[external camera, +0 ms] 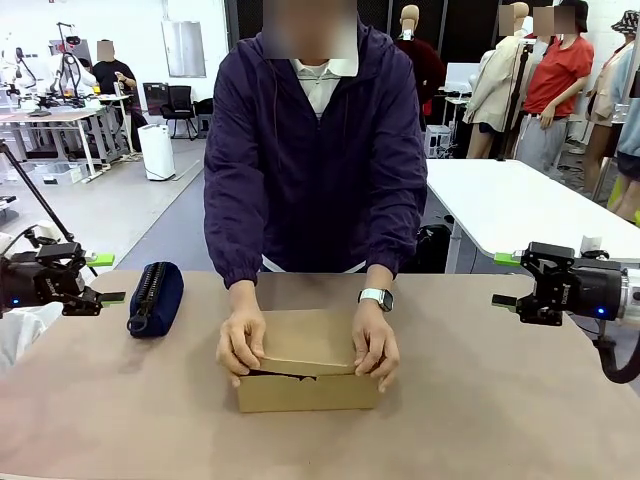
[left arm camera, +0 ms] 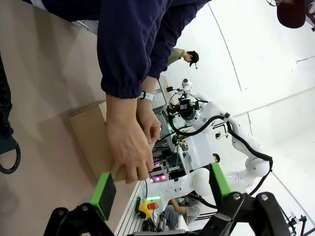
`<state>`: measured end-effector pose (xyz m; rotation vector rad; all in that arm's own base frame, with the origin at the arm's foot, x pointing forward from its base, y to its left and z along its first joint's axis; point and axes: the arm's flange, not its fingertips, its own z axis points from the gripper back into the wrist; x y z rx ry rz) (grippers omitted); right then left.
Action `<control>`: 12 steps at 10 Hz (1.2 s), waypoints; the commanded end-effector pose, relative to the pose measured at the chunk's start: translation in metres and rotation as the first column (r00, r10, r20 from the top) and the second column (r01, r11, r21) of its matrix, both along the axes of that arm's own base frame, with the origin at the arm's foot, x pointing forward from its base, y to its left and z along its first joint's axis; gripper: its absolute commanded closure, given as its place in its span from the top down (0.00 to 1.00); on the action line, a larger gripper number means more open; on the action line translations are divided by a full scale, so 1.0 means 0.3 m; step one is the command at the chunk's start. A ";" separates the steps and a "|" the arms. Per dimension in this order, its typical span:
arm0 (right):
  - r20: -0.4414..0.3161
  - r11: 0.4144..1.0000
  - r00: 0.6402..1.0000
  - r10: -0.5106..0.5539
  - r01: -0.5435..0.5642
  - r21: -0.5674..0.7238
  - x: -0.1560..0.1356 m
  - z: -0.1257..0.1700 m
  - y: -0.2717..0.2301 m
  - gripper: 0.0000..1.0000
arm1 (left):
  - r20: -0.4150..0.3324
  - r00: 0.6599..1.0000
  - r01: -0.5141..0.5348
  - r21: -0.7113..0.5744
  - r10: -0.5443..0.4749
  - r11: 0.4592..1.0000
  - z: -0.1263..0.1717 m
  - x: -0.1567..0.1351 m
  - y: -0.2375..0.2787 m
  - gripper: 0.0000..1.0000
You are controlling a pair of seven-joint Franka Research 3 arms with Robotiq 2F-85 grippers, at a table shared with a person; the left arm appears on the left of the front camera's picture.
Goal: Pack the items into the box.
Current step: Close the Mailer Box.
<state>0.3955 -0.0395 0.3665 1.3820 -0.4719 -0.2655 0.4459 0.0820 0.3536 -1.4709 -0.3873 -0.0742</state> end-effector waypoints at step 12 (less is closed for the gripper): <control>0.028 1.000 0.999 -0.019 0.019 -0.003 0.008 -0.002 0.006 1.00 | 0.017 1.000 0.002 -0.011 -0.002 1.000 0.000 -0.011 -0.003 1.00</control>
